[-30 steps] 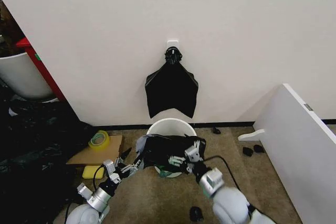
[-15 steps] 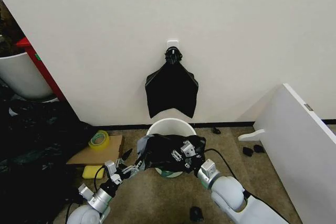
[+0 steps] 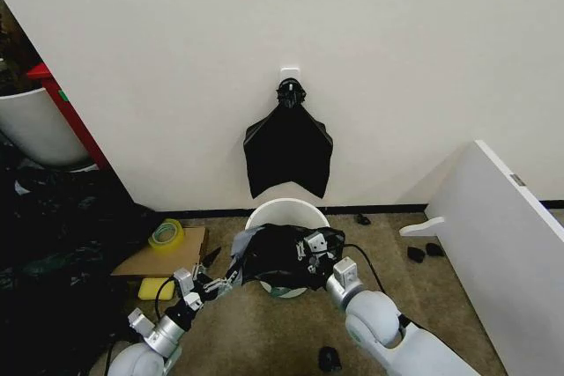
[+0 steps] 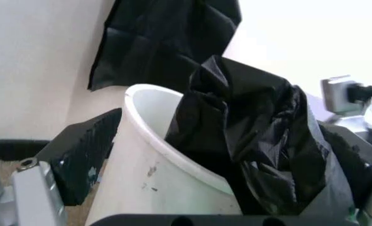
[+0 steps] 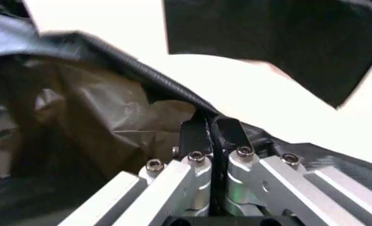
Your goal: Place the garbage bag over the trash bin.
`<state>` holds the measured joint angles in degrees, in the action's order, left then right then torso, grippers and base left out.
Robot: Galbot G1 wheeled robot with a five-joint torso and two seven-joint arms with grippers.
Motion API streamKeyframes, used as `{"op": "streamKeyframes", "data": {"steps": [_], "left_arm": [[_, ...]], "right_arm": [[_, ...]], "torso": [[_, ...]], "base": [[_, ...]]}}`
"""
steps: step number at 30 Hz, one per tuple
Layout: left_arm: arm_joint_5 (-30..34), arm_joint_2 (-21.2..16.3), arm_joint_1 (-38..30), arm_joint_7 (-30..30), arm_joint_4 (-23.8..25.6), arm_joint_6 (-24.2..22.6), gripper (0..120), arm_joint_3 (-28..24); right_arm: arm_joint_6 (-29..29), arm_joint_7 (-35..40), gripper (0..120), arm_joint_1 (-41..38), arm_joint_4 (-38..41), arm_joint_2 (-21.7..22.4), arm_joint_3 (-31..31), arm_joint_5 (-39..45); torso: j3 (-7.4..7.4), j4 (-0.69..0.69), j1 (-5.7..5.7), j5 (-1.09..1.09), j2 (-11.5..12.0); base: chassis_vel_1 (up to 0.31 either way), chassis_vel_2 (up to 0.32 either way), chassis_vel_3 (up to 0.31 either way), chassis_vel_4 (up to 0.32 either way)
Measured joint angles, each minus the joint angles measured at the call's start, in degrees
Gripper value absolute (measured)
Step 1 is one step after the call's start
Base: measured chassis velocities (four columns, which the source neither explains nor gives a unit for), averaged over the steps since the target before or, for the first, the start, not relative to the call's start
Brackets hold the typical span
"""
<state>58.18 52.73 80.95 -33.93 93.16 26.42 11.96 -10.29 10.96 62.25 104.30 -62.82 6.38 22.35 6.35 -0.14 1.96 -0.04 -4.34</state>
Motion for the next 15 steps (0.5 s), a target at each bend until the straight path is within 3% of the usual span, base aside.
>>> {"op": "streamKeyframes", "data": {"steps": [15], "left_arm": [[-4.32, -1.22, 1.13, -3.82, 0.83, 3.37, 100, 0.45]], "right_arm": [[-7.01, 8.44, 0, -1.48, -0.85, -2.12, 0.7, 3.72]], "torso": [[-0.01, 0.0, 0.0, 0.0, 0.0]], "base": [[0.0, 0.0, 0.0, 0.0]]}}
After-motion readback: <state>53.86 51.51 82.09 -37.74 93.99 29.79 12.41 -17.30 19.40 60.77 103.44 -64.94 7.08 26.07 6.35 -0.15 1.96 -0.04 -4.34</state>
